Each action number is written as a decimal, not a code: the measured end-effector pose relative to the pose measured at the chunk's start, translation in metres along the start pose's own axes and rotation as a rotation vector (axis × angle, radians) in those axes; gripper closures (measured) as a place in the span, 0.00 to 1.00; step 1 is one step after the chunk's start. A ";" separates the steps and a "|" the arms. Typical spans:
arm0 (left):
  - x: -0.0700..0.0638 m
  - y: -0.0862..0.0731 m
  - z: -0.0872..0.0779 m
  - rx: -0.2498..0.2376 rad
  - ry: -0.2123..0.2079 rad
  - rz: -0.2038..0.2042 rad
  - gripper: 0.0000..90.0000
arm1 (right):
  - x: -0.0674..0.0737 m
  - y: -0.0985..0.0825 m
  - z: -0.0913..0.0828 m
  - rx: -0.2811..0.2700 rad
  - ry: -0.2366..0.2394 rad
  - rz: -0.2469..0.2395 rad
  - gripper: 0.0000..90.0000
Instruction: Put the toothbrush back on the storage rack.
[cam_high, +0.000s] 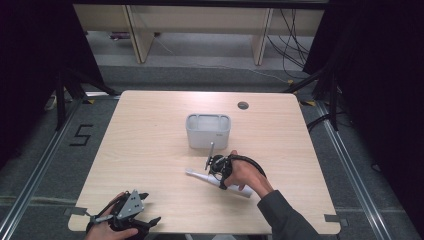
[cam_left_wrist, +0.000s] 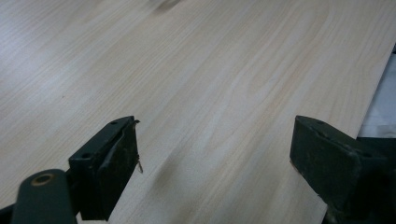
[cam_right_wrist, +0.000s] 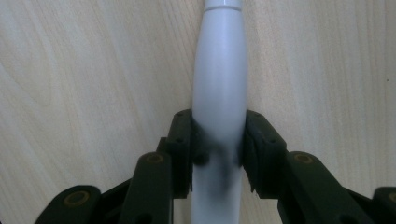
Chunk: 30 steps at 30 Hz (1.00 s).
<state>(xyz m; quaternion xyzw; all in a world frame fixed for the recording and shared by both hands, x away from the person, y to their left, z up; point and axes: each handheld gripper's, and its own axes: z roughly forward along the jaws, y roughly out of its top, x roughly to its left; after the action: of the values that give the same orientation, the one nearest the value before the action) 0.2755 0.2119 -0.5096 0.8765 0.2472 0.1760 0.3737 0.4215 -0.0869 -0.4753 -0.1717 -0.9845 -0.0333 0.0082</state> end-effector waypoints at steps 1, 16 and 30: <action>0.000 0.000 0.000 0.000 0.002 -0.001 0.16 | 0.000 0.001 0.000 0.004 -0.011 -0.019 0.73; 0.000 0.001 0.000 -0.002 0.000 0.004 0.16 | 0.006 0.005 0.002 0.043 -0.012 0.030 0.74; 0.000 0.000 -0.001 0.007 0.004 -0.001 0.16 | 0.009 -0.014 -0.022 -0.089 -0.034 0.027 0.74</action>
<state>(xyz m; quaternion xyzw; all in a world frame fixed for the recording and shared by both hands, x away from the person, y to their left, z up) 0.2754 0.2123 -0.5087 0.8774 0.2489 0.1765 0.3702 0.4087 -0.0981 -0.4537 -0.1857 -0.9797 -0.0740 -0.0158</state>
